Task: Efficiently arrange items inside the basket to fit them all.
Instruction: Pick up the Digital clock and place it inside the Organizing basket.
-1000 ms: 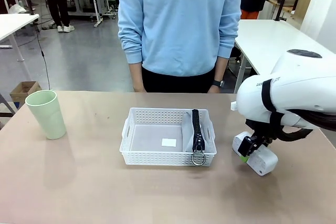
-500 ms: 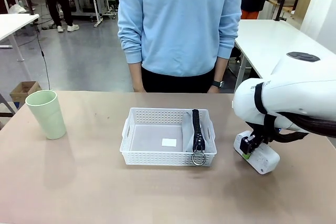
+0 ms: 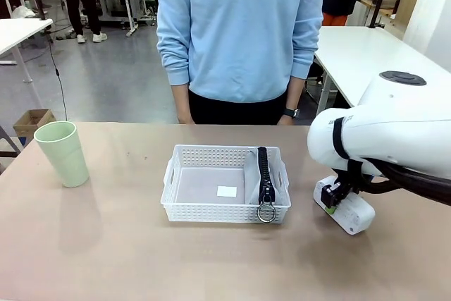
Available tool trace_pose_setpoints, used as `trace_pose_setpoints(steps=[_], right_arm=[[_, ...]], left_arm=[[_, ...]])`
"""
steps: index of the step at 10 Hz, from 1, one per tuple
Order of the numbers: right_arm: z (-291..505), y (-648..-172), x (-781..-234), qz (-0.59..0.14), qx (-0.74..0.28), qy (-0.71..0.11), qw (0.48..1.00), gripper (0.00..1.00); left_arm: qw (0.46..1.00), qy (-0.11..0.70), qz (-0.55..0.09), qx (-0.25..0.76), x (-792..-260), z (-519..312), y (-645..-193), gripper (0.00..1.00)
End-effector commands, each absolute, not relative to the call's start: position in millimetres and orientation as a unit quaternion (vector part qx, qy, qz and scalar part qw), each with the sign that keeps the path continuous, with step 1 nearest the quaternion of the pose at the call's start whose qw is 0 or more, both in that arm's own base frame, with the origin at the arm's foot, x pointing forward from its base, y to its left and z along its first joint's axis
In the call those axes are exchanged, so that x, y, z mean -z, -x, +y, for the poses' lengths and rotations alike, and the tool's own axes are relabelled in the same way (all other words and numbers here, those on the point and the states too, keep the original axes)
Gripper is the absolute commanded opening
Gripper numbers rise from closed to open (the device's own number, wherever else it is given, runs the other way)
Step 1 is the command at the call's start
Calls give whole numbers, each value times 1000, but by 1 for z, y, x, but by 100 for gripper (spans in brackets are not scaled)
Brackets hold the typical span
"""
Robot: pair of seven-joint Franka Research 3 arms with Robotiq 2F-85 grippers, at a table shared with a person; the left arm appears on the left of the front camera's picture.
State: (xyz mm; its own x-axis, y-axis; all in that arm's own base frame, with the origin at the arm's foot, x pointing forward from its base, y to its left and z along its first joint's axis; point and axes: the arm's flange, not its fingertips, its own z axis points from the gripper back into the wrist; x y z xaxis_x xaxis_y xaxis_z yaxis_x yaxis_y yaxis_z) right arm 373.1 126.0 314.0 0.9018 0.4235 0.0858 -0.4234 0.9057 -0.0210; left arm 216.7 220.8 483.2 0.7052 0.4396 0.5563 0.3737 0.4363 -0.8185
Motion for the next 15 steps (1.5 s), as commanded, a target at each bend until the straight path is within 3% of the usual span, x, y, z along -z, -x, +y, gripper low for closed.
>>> trace_pose_setpoints(steps=[1, 5, 7, 9, 10, 14, 15], right_arm=[[98, -328, -332, -66, -198, -7, 978, 0], [78, -307, -478, -68, -115, -21, 991, 0], [77, -294, -515, -21, -46, -57, 997, 0], [73, -289, -525, -30, -18, -112, 993, 0], [57, -296, -506, -31, -57, -38, 997, 0], [57, -296, -506, -31, -57, -38, 997, 0], [58, -294, -507, -22, -67, -45, 996, 51]], left_arm=[[750, 532, -393, -14, -484, 221, -217, 100], [750, 532, -393, -14, -484, 221, -217, 100], [750, 532, -393, -14, -484, 221, -217, 100], [750, 532, -393, -14, -484, 221, -217, 100], [750, 532, -393, -14, -484, 221, -217, 100], [750, 532, -393, -14, -484, 221, -217, 100], [750, 532, -393, -14, -484, 221, -217, 100]])
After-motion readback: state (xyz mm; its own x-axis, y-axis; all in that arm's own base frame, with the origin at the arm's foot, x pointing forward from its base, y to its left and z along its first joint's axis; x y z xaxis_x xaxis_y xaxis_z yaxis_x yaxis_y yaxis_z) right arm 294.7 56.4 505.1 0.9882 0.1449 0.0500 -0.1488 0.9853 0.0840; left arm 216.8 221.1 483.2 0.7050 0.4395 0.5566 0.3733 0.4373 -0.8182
